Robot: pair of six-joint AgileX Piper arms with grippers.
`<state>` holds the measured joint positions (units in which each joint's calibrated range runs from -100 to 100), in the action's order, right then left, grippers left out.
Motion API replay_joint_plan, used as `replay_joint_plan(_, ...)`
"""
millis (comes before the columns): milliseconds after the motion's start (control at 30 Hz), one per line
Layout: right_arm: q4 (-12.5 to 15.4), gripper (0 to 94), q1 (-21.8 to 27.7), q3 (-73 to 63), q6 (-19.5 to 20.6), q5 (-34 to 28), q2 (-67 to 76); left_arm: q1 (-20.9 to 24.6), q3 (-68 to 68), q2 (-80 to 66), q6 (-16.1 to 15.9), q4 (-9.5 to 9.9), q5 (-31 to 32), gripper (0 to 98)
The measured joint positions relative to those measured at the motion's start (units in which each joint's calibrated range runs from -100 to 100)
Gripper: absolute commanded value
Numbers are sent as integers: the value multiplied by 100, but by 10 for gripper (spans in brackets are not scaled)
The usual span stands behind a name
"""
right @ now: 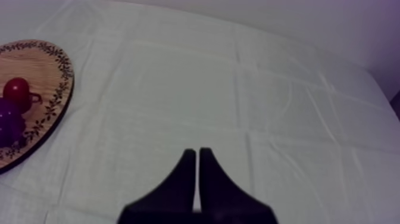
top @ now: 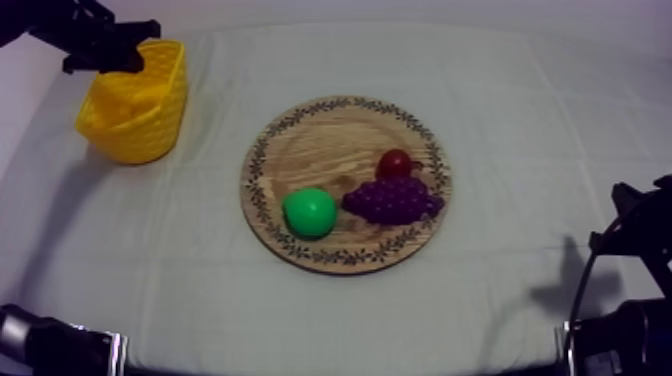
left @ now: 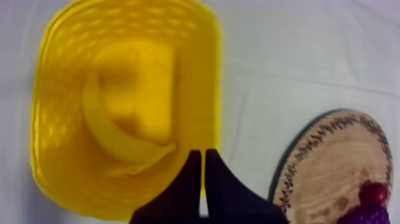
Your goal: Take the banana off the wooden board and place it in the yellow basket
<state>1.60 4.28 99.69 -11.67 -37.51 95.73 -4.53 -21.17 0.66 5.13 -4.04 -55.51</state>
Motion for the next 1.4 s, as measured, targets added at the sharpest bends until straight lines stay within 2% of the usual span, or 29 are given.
replay_joint_plan(33,0,3,0,0,0,0,0,-13,-220,-241,-100,-78,195,1)
replay_joint_plan(200,0,3,0,0,0,0,0,48,-1629,-1817,-864,-731,1278,1)
replay_joint_plan(300,0,3,0,0,0,9,0,56,-2564,-2717,-1340,-981,1910,1)
replay_joint_plan(400,0,3,0,0,0,9,0,121,-3476,-3630,-1752,-1045,2506,1)
replay_joint_plan(467,0,3,0,0,3,2,0,195,-4084,-4293,-1915,-1056,2899,1)
replay_joint_plan(633,0,3,0,0,3,2,0,438,-5721,-5883,-2085,-1056,3711,1)
replay_joint_plan(700,0,3,0,0,3,2,0,492,-6252,-6493,-2108,-991,3804,1)
replay_joint_plan(800,0,3,0,0,3,2,0,579,-6960,-7441,-2010,-676,3686,1)
replay_joint_plan(967,0,3,0,0,3,2,0,643,-7734,-8768,-1513,-68,3155,1)
replay_joint_plan(1133,0,3,0,0,3,2,0,581,-7848,-9699,-1009,404,2714,1)
replay_joint_plan(1233,0,3,4,0,3,2,0,573,-7855,-9984,-796,541,2541,1)
replay_joint_plan(1400,0,3,4,0,3,2,0,568,-7855,-10031,-280,582,2377,1)
